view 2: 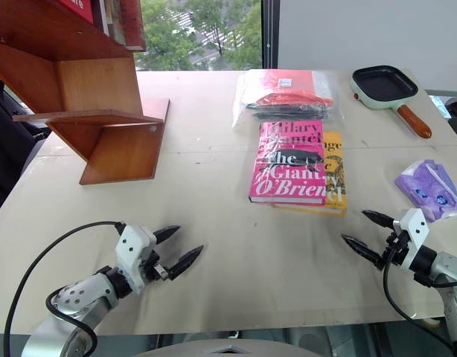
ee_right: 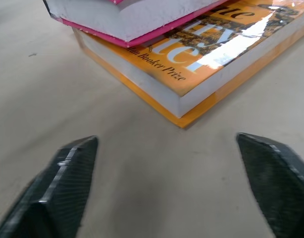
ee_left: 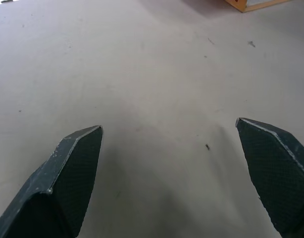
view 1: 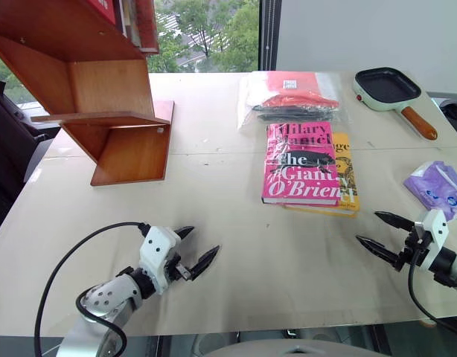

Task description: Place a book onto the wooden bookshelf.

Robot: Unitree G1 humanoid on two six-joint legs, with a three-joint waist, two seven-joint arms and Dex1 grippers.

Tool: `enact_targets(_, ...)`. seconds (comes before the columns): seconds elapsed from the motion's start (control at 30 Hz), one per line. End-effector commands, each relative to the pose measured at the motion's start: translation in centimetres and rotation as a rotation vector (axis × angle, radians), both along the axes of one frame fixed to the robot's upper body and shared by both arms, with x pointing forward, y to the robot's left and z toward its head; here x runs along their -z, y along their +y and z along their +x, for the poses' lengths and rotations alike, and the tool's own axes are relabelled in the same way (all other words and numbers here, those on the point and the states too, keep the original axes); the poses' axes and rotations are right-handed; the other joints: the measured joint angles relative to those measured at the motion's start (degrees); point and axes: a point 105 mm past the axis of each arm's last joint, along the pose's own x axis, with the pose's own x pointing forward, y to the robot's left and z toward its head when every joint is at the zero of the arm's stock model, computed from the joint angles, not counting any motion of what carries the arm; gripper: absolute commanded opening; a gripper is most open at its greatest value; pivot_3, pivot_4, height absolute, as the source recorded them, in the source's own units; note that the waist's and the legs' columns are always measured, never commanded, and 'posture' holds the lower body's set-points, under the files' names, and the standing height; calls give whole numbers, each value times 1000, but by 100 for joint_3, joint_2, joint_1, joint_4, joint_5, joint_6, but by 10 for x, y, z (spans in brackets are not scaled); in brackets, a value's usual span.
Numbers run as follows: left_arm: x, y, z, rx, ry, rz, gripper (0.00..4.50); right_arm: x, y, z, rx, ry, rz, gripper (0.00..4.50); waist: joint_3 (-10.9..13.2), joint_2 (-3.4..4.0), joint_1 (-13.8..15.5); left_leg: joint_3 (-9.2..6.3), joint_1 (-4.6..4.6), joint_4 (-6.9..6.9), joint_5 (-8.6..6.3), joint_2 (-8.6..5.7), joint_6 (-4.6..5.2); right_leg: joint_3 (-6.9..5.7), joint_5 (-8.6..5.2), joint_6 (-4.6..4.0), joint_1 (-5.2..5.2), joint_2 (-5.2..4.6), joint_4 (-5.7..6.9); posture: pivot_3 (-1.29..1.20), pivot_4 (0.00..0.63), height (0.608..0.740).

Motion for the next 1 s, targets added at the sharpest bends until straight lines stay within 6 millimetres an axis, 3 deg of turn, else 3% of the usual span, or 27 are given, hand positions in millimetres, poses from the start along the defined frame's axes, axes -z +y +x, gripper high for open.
enact_targets(0.03, -15, 4, 4, 35, -23, -60, 4500, -29, -9, 4, -9, -83, -3, 2275, 1, 1, 3, 1, 0, 0, 0, 0, 0, 1, 0, 0, 0, 0, 0, 0, 150, 735)
enact_targets(0.1, -21, 4, 10, 45, -9, -122, 4500, -35, -7, 3, -36, -86, 25, 1163, 0, 0, 3, -3, 0, 0, 0, 0, 0, -4, 0, 0, 0, 1, 0, 0, 150, 735)
enact_targets(0.2, -34, 4, 31, 70, 40, -264, 4500, -42, 1, -2, -84, -85, 55, 54, 1, 2, 35, -13, -4, 2, 0, -1, 0, -16, 1, 1, 1, 2, 1, 0, 150, 735)
enact_targets(0.47, -43, -13, 88, 230, 287, -406, 4500, -66, 18, -13, -152, -141, 88, 54, 3, -1, -6, -10, -2, 8, 1, -7, 0, -31, 14, 25, 2, 37, 8, 0, 150, 735)
enact_targets(0.73, -62, -57, 152, 318, 483, -546, 4500, -92, 32, -38, -134, -176, 68, 54, 7, -11, 12, -32, -25, 13, 2, -14, -1, -51, 15, 29, -2, 39, 5, 0, 150, 735)
enact_targets(0.83, -64, -72, 168, 325, 512, -546, 4500, -94, 36, -50, -120, -130, 55, 800, 6, -12, 11, -36, -57, 18, 2, -18, -2, -55, 15, 30, -31, 38, 5, 0, 150, 735)
enact_targets(1.0, -60, -89, 176, 338, 616, -584, 4500, -107, 37, -66, -66, -156, 38, 2978, 8, -17, -2, -36, -78, 20, 2, -22, -2, -55, 15, 31, -53, 41, 8, 0, 150, 735)
